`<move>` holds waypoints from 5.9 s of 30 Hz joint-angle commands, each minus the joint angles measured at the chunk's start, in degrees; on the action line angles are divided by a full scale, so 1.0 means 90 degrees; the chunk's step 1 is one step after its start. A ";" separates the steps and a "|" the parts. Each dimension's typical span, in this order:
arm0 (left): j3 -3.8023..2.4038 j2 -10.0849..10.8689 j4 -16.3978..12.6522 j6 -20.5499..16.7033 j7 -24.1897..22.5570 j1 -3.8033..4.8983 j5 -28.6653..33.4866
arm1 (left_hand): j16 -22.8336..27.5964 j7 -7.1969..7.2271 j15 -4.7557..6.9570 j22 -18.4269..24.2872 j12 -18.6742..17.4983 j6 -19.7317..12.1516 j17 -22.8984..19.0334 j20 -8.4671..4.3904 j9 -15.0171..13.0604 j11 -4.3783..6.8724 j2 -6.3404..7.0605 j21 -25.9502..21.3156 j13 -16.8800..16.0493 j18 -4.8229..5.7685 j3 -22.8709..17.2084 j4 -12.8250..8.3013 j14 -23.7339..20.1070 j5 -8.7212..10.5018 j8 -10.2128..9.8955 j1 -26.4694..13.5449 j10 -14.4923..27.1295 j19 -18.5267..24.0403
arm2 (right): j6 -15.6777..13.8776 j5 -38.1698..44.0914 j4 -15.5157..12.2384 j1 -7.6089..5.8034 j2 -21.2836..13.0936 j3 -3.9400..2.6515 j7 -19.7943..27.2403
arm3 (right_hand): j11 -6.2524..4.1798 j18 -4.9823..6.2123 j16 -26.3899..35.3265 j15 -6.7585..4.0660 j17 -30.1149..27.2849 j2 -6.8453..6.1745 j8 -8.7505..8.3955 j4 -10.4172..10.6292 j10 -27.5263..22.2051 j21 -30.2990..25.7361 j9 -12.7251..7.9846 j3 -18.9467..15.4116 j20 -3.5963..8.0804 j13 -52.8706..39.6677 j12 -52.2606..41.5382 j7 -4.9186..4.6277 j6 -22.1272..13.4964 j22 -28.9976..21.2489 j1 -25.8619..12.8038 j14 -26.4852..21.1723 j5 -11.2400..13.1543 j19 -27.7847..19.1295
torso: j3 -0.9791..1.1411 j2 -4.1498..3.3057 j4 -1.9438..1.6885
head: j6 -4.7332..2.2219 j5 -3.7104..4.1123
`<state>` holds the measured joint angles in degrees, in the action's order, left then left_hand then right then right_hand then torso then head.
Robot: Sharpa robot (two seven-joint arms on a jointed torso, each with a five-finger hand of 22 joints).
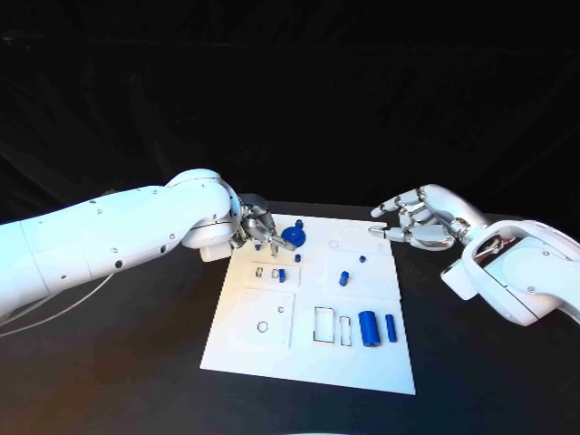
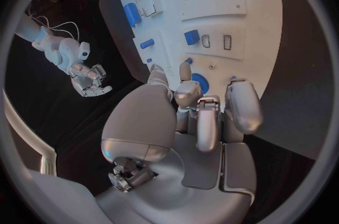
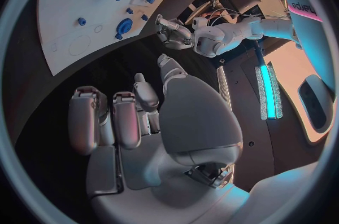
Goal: Assemble the parts on the task board
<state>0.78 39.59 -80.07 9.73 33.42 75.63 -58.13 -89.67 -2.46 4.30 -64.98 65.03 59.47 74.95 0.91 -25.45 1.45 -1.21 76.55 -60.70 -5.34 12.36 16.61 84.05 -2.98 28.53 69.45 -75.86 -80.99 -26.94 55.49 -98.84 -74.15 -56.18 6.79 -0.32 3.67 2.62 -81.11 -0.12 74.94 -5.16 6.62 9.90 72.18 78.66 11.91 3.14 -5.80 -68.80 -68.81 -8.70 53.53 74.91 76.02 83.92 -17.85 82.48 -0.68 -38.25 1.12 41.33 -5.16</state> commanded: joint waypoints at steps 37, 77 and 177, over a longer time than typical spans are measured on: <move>0.0211 -0.0726 0.0711 0.0940 0.0801 -0.0067 -0.0272 | -0.0037 -0.0025 0.0039 -0.0239 -0.0144 -0.0255 0.1673 -0.0005 -0.0382 -0.0020 0.0299 0.0191 0.0122 0.0106 -0.0297 0.0009 0.0661 0.0001 0.0178 -0.0412 0.0145 -0.0002 | 0.0118 0.0043 0.0145 0.0024 0.0093 0.0001 -0.0135 | 0.0007 0.0045 0.0020 -0.0048 0.0015 0.0013 0.0053 0.0048 0.0024 -0.0028 -0.0005 -0.0114 0.0017 0.0037 0.0002 0.0011 0.0046 0.0790 -0.0063 0.0296 -0.0232 0.0018 | -0.0006 -0.0029 -0.0008 | 0.0214 0.0029; 0.0215 -0.0801 0.0710 0.1015 0.0603 -0.0170 -0.0108 | -0.0037 -0.0024 0.0033 -0.0346 -0.0207 -0.0314 0.1673 0.0012 -0.0568 -0.0019 -0.0079 0.0267 0.0167 0.0116 -0.0495 -0.0084 0.0661 0.0001 0.0234 0.0117 0.0165 0.0021 | 0.0156 0.0043 0.0219 0.0064 0.0146 0.0002 -0.0177 | 0.0004 0.0045 0.0022 -0.0051 0.0017 0.0048 0.0062 0.0060 0.0033 -0.0032 -0.0006 -0.0109 0.0019 0.0031 -0.0009 0.0015 0.0048 0.0790 -0.0061 0.0298 -0.0275 0.0021 | 0.0000 -0.0045 -0.0006 | 0.0263 0.0036; 0.0151 -0.0224 0.0240 0.0294 0.0360 -0.0378 -0.0299 | -0.0037 0.0047 0.0092 -0.0569 -0.0457 -0.0361 0.1673 -0.0024 -0.1011 0.0054 0.0925 0.0381 0.0269 0.0134 -0.5063 -0.0981 0.0661 -0.0001 0.0080 0.0266 0.0060 0.0039 | 0.0224 -0.0025 0.0365 0.0152 0.0191 0.0003 -0.0126 | 0.0005 0.0051 0.0033 -0.0052 0.0006 0.0056 0.0065 0.0074 0.0026 -0.0058 -0.0012 -0.0123 0.0021 0.0041 -0.0003 0.0013 0.0036 0.0776 -0.0072 0.0297 -0.0309 0.0010 | -0.0001 -0.0055 -0.0004 | 0.0330 -0.0018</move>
<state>2.18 37.65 -77.75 10.87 36.82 72.24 -60.67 -89.66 -2.48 4.70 -70.01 61.02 55.64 74.91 0.71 -34.54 2.04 7.73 79.66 -58.30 -4.84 -28.86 11.94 84.05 -2.79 29.06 71.87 -74.83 -80.77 -25.71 55.10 -95.57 -72.83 -54.51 6.82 -1.79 3.69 2.62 -81.11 -0.12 74.91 -4.92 6.84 10.52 72.18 78.41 11.87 2.21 -5.81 -68.48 -68.79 -8.53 53.69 74.94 75.78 83.92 -20.29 82.47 -0.68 -38.73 1.11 44.26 -5.34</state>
